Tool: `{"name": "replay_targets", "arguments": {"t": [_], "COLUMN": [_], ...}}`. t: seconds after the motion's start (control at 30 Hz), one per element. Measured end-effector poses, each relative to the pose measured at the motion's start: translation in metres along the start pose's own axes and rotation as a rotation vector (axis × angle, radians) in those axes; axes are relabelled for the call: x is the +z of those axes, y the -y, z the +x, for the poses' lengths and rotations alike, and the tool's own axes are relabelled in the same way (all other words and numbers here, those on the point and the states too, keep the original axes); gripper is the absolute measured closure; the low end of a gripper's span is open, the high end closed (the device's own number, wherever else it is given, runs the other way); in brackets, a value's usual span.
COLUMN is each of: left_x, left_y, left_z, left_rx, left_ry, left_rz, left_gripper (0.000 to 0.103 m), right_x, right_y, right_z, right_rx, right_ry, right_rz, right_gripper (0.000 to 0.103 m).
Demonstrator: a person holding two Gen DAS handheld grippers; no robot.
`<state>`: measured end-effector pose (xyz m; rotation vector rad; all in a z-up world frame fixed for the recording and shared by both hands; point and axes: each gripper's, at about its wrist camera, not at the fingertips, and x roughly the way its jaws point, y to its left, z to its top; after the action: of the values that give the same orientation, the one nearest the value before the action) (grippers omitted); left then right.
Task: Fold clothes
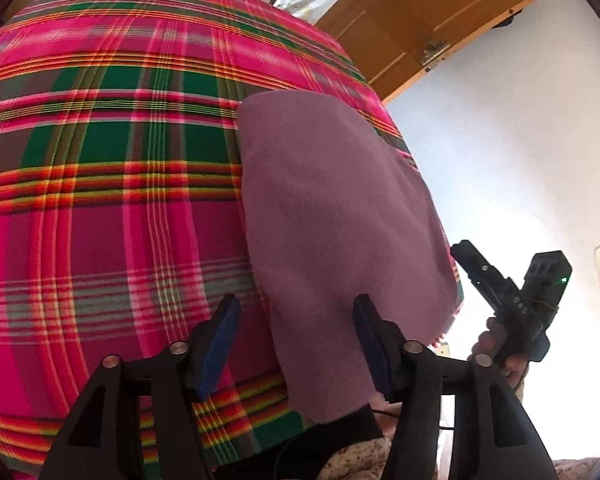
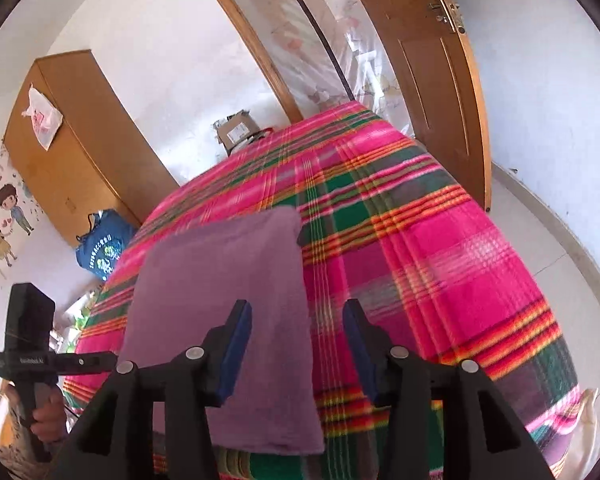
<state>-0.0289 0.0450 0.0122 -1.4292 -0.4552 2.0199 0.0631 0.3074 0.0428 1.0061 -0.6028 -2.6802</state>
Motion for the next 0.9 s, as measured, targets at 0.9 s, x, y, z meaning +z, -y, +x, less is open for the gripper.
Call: {"name": "replay_targets", "arguments": {"t": [0.9], "left_x": [0.034], "left_y": [-0.034], "left_z": [0.027], "left_rx": [-0.280], "left_ry": [-0.092], "left_rz": [-0.160], "left_gripper": [0.031], "right_x": [0.031], "right_y": [0.026], "right_z": [0.093], "right_rx": [0.316], "right_ry": [-0.295], "right_rz": [0.079], "right_gripper": [0.047]}}
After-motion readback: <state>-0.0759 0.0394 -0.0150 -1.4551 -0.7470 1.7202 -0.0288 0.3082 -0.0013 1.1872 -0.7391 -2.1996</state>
